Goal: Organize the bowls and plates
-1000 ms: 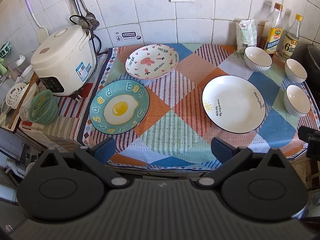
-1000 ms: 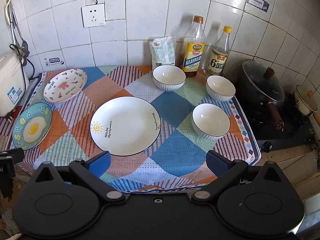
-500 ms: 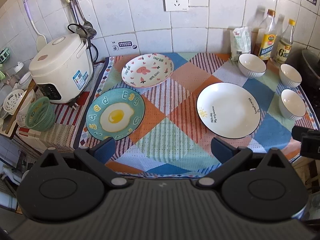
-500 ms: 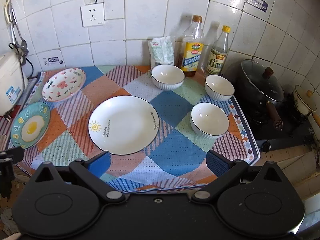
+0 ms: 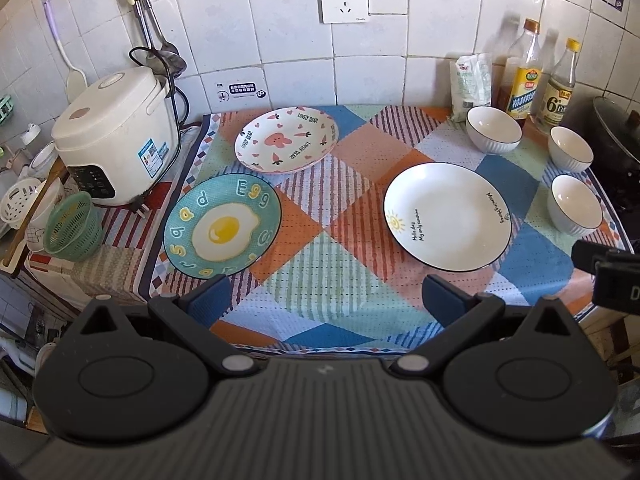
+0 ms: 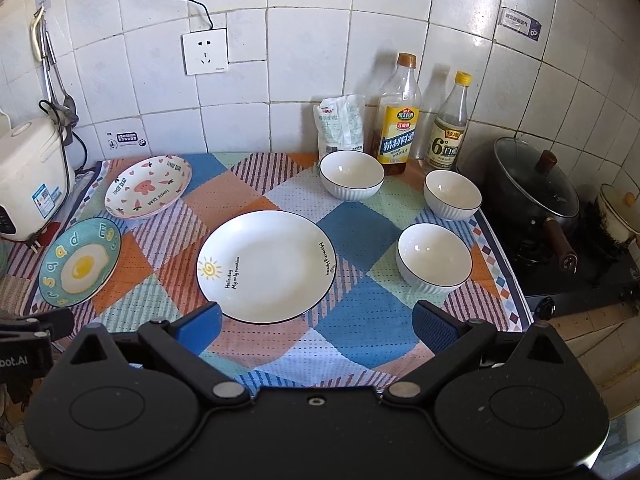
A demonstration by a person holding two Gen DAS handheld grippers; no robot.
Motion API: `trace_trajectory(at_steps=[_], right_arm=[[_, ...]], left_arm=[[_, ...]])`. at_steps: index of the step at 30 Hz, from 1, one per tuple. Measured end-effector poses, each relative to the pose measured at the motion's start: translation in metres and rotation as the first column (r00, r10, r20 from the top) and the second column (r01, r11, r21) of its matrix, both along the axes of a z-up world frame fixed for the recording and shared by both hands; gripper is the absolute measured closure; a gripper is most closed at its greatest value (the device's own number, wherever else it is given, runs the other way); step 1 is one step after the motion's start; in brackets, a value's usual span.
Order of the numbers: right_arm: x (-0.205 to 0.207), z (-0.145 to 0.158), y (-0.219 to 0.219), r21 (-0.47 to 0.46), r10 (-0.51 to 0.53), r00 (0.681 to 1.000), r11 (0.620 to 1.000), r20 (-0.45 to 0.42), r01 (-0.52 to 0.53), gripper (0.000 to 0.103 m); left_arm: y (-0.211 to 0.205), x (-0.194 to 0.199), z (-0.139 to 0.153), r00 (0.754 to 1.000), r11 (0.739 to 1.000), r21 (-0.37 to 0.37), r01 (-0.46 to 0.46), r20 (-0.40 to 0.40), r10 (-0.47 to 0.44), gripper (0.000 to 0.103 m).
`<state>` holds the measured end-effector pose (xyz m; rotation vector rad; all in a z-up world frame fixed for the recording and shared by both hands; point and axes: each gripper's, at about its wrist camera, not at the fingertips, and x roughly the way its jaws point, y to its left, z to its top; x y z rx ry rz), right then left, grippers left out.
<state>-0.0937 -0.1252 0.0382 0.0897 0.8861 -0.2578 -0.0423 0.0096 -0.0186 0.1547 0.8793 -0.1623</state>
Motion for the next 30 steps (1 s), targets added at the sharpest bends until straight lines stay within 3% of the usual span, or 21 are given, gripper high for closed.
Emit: trace_trajectory(at_steps=[16, 22, 30], right_arm=[[-0.002, -0.001, -0.001, 0.014, -0.012, 1.0, 1.0, 0.001, 0.012, 0.0], [-0.002, -0.003, 0.001, 0.017, -0.006, 1.0, 1.0, -0.001, 0.006, 0.0], [-0.003, -0.01, -0.005, 0.042, 0.029, 0.994, 0.999, 0.101, -0.033, 0.0]], left_arm=[[0.004, -0.003, 0.0, 1.0, 1.0, 0.002, -0.01, 0.023, 0.01, 0.0], [0.006, -0.003, 0.005, 0.999, 0.998, -0.06, 0.021, 0.026, -0.02, 0.0], [0.003, 0.017, -0.011, 1.0, 0.998, -0.056, -0.001, 0.01, 0.001, 0.002]])
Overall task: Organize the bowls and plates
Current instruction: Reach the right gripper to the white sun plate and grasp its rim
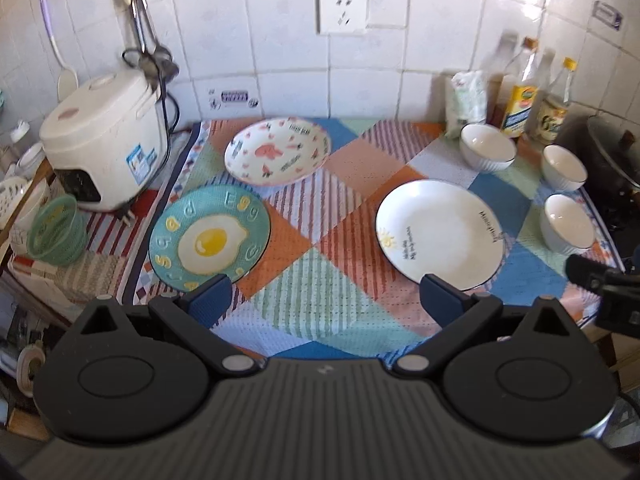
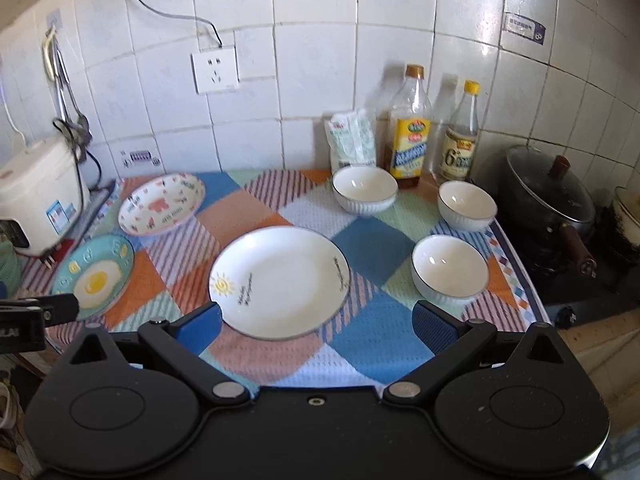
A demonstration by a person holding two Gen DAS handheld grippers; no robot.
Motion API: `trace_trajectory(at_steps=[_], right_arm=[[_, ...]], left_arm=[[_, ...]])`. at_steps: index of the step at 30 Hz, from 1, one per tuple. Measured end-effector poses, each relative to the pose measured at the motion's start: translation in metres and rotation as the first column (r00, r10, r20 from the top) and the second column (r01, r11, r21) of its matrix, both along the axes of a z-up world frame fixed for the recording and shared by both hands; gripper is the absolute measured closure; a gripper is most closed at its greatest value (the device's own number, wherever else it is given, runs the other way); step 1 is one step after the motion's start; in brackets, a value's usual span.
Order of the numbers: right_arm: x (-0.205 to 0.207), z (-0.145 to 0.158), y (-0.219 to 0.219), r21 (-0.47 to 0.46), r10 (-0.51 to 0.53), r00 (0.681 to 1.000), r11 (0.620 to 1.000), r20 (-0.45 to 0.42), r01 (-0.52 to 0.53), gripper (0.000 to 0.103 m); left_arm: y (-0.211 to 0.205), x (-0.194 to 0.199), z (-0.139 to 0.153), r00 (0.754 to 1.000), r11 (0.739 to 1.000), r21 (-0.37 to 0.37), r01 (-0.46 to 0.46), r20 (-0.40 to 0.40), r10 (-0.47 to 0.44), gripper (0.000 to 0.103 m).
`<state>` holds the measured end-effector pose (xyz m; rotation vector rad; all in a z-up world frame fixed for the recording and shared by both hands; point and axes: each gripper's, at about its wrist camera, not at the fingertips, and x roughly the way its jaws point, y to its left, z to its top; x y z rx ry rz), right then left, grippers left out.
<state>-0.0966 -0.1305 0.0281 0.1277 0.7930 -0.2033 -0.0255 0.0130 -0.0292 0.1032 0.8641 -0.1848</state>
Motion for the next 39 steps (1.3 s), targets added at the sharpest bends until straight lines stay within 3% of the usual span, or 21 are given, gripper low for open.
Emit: trace_trajectory(at_steps=[6, 9, 15, 21, 23, 24, 25, 27, 30, 32, 34, 35, 39], right_arm=[[0.0, -0.017, -0.018, -0.02, 0.079, 0.986, 0.997, 0.148, -0.077, 0.0], [0.004, -0.028, -0.037, -0.026, 0.093, 0.966, 0.996, 0.242, -0.089, 0.0], [0.035, -0.068, -0.058, -0.074, 0.17, 0.959, 0.985, 0.227, -0.157, 0.001], [0.063, -0.132, -0.082, 0.101, 0.128, 0.977, 0.984, 0.17, -0.146, 0.01], [0.071, -0.154, -0.086, 0.144, 0.119, 0.982, 0.979, 0.146, -0.141, 0.016], [0.077, -0.165, -0.088, 0.176, 0.104, 0.987, 0.976, 0.118, -0.124, 0.025], [0.082, -0.176, -0.091, 0.215, 0.101, 0.99, 0.969, 0.094, -0.12, 0.04], [0.093, -0.195, -0.097, 0.3, 0.103, 0.994, 0.948, 0.025, -0.106, 0.053], [0.097, -0.204, -0.104, 0.403, 0.059, 0.997, 0.912, 0.051, -0.074, 0.065], [0.1, -0.206, -0.106, 0.423, 0.04, 0.998, 0.904, 0.049, -0.057, 0.08], [0.103, -0.207, -0.108, 0.443, 0.035, 0.998, 0.895, 0.053, -0.054, 0.084], [0.104, -0.208, -0.108, 0.444, 0.034, 0.998, 0.895, 0.052, -0.054, 0.084], [0.105, -0.212, -0.111, 0.464, 0.031, 0.998, 0.884, 0.057, -0.054, 0.084]], left_arm=[[-0.008, 0.03, -0.039, 0.998, 0.999, -0.035, 0.031, -0.046, -0.033, 0.003], [-0.019, 0.042, -0.058, 0.998, 0.998, -0.004, 0.064, -0.001, -0.064, 0.004], [-0.043, 0.072, -0.094, 0.989, 0.989, 0.038, 0.144, 0.041, -0.145, 0.004], [-0.054, 0.101, -0.135, 0.985, 0.983, -0.072, 0.169, 0.052, -0.166, 0.007], [-0.058, 0.112, -0.15, 0.987, 0.982, -0.102, 0.16, 0.028, -0.158, 0.009], [-0.06, 0.115, -0.157, 0.987, 0.98, -0.114, 0.161, 0.017, -0.16, 0.01], [-0.063, 0.119, -0.162, 0.986, 0.979, -0.12, 0.166, 0.008, -0.166, 0.013], [-0.067, 0.126, -0.169, 0.982, 0.973, -0.144, 0.181, -0.023, -0.186, 0.019], [-0.069, 0.135, -0.178, 0.976, 0.965, -0.198, 0.174, -0.096, -0.196, 0.039], [-0.069, 0.14, -0.183, 0.973, 0.961, -0.225, 0.161, -0.13, -0.193, 0.048], [-0.071, 0.143, -0.188, 0.977, 0.97, -0.206, 0.129, -0.144, -0.16, 0.051], [-0.071, 0.145, -0.192, 0.978, 0.976, -0.186, 0.115, -0.153, -0.144, 0.06], [-0.07, 0.147, -0.193, 0.974, 0.969, -0.224, 0.103, -0.177, -0.144, 0.072]])
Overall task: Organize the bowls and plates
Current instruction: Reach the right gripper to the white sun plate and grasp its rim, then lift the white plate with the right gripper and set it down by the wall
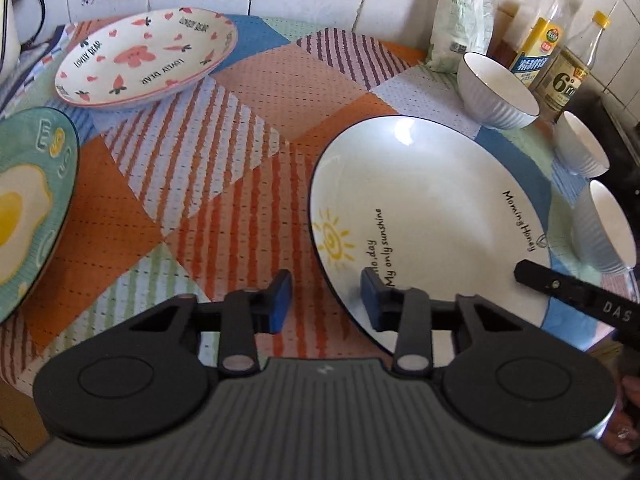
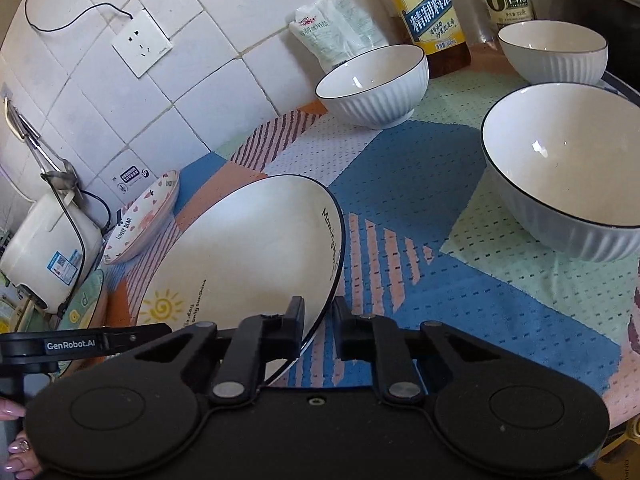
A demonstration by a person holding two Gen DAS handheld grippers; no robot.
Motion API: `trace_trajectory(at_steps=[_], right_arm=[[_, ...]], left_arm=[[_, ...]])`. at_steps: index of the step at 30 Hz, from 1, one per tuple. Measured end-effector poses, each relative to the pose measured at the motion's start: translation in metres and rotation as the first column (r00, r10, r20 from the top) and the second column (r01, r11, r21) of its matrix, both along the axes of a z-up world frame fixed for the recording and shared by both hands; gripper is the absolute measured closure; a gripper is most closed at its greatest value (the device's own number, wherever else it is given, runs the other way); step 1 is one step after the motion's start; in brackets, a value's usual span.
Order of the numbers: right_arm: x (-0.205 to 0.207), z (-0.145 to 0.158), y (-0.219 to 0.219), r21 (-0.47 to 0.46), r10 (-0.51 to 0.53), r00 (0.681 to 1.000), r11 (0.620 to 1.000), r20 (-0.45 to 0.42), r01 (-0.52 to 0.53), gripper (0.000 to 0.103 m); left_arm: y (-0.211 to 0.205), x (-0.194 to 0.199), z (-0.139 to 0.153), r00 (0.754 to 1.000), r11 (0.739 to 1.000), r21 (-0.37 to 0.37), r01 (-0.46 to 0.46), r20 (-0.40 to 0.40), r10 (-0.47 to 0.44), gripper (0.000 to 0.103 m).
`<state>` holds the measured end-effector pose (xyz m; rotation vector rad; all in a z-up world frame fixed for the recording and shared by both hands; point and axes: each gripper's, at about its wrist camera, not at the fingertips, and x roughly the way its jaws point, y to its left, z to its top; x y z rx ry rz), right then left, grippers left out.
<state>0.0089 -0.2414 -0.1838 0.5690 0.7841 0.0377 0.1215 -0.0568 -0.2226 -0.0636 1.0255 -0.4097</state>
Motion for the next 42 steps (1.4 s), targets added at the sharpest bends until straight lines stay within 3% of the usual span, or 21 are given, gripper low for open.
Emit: trace_trajectory(at_steps=[2, 3, 6, 9, 11, 14, 17, 23, 29, 33, 42], right_arm=[[0.0, -0.002, -0.004, 0.017, 0.011, 1.0, 1.0, 0.009, -0.011, 0.084], [0.0, -0.003, -0.005, 0.017, 0.021, 1.0, 1.0, 0.012, -0.022, 0.084], [0.001, -0.005, -0.005, 0.007, 0.04, 0.999, 0.999, 0.025, -0.04, 0.083], [0.001, -0.014, -0.01, 0.066, 0.006, 0.999, 0.998, 0.036, -0.008, 0.085], [-0.001, -0.018, -0.012, 0.087, -0.001, 0.999, 0.996, 0.054, -0.003, 0.085], [0.004, -0.013, -0.009, 0.047, 0.045, 0.998, 0.998, 0.041, -0.047, 0.082], [0.008, -0.004, 0.002, -0.044, 0.09, 0.996, 0.995, 0.02, -0.089, 0.08], [0.006, 0.003, 0.012, -0.089, 0.124, 0.991, 0.989, 0.048, -0.119, 0.079], [0.035, 0.01, 0.011, -0.113, 0.086, 0.99, 0.991, 0.114, -0.073, 0.079], [0.064, 0.01, 0.007, -0.121, 0.078, 0.986, 0.991, 0.15, -0.06, 0.079], [0.116, -0.009, 0.012, -0.12, 0.024, 0.99, 0.993, 0.136, -0.007, 0.079]], left_arm=[[-0.004, -0.001, 0.001, 1.0, 1.0, -0.001, 0.016, 0.004, -0.016, 0.084], [-0.006, -0.001, 0.001, 1.0, 1.0, -0.001, 0.022, 0.006, -0.022, 0.085], [-0.008, -0.001, -0.001, 1.0, 1.0, -0.009, 0.003, 0.008, -0.003, 0.084], [0.001, 0.004, -0.007, 1.0, 0.996, -0.083, -0.012, -0.017, 0.011, 0.083], [0.0, 0.002, -0.008, 1.0, 0.997, -0.078, 0.008, 0.009, -0.007, 0.083], [-0.006, -0.005, -0.006, 0.997, 0.999, -0.026, 0.039, 0.065, -0.037, 0.082], [-0.005, -0.003, -0.001, 0.996, 0.998, -0.007, 0.058, 0.073, -0.057, 0.082], [-0.001, 0.005, 0.018, 0.984, 0.993, 0.025, 0.112, 0.136, -0.114, 0.082], [-0.003, 0.059, 0.036, 0.977, 0.982, 0.01, 0.186, 0.1, -0.186, 0.08], [-0.009, 0.093, 0.044, 0.97, 0.977, 0.025, 0.212, 0.12, -0.214, 0.081], [-0.015, 0.165, 0.025, 0.978, 0.978, 0.041, 0.205, 0.027, -0.206, 0.081]])
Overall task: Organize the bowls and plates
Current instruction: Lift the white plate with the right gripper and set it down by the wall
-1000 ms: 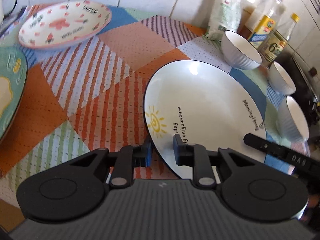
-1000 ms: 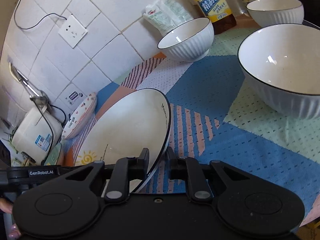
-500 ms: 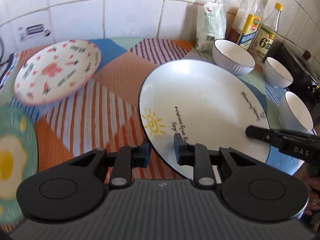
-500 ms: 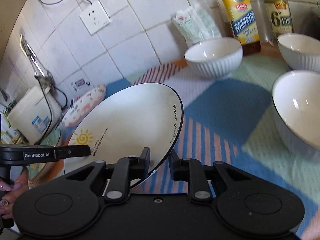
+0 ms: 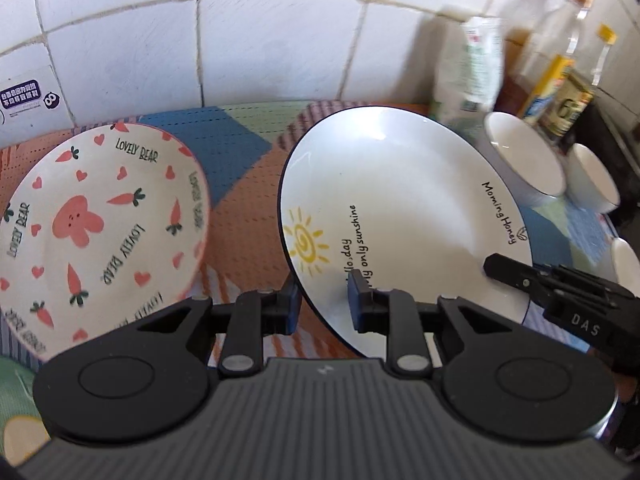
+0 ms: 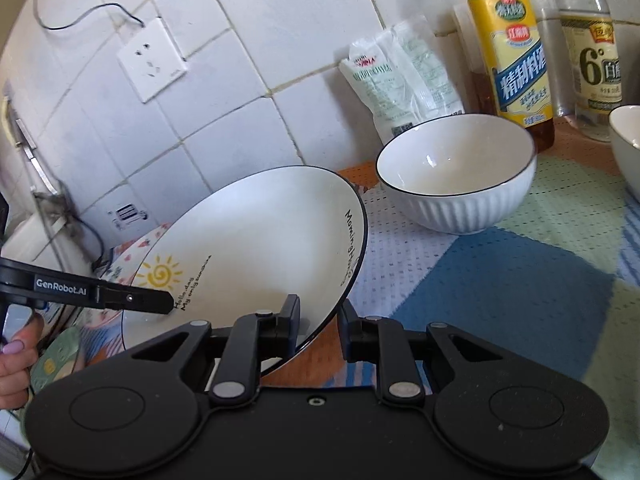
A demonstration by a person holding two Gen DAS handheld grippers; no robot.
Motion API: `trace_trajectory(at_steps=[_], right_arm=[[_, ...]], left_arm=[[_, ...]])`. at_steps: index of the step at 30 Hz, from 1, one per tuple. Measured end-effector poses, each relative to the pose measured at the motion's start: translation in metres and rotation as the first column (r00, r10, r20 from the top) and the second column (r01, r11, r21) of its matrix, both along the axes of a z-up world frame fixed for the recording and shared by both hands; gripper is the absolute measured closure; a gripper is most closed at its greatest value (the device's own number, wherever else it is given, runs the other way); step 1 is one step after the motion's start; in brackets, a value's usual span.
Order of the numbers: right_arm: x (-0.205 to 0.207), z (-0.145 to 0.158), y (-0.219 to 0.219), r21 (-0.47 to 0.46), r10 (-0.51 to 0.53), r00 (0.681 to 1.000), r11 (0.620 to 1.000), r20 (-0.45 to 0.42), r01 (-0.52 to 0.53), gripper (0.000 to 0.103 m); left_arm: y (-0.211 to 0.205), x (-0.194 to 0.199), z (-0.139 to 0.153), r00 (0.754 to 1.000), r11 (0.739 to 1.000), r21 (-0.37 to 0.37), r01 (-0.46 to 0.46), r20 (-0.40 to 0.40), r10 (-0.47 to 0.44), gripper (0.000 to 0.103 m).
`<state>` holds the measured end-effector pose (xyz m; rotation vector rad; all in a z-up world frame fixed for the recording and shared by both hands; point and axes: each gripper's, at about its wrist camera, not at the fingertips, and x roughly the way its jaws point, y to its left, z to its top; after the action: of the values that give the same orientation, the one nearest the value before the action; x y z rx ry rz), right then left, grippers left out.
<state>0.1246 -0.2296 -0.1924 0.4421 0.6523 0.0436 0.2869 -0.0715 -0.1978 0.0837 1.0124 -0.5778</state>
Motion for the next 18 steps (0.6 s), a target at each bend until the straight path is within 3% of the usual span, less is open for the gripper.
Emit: trace_trajectory(at_steps=[6, 13, 16, 18], right_arm=[[0.032, -0.007, 0.01, -0.081, -0.015, 0.998, 0.997, -0.054, 0.01, 0.078], [0.045, -0.007, 0.012, -0.152, -0.058, 0.995, 0.987, -0.085, 0.045, 0.075], [0.047, -0.007, 0.02, -0.214, -0.089, 0.992, 0.974, -0.084, 0.069, 0.069], [0.047, -0.004, 0.034, -0.309, -0.08, 0.992, 0.95, -0.097, 0.046, 0.064]], left_arm=[[-0.005, 0.035, -0.023, 0.996, 1.0, 0.002, -0.013, -0.091, 0.013, 0.08], [-0.017, 0.04, -0.025, 0.995, 0.999, 0.007, -0.045, -0.089, 0.046, 0.08], [-0.018, 0.044, -0.025, 0.989, 0.996, 0.019, -0.087, -0.122, 0.089, 0.08], [-0.017, 0.043, -0.023, 0.981, 0.994, 0.016, -0.105, -0.159, 0.106, 0.08]])
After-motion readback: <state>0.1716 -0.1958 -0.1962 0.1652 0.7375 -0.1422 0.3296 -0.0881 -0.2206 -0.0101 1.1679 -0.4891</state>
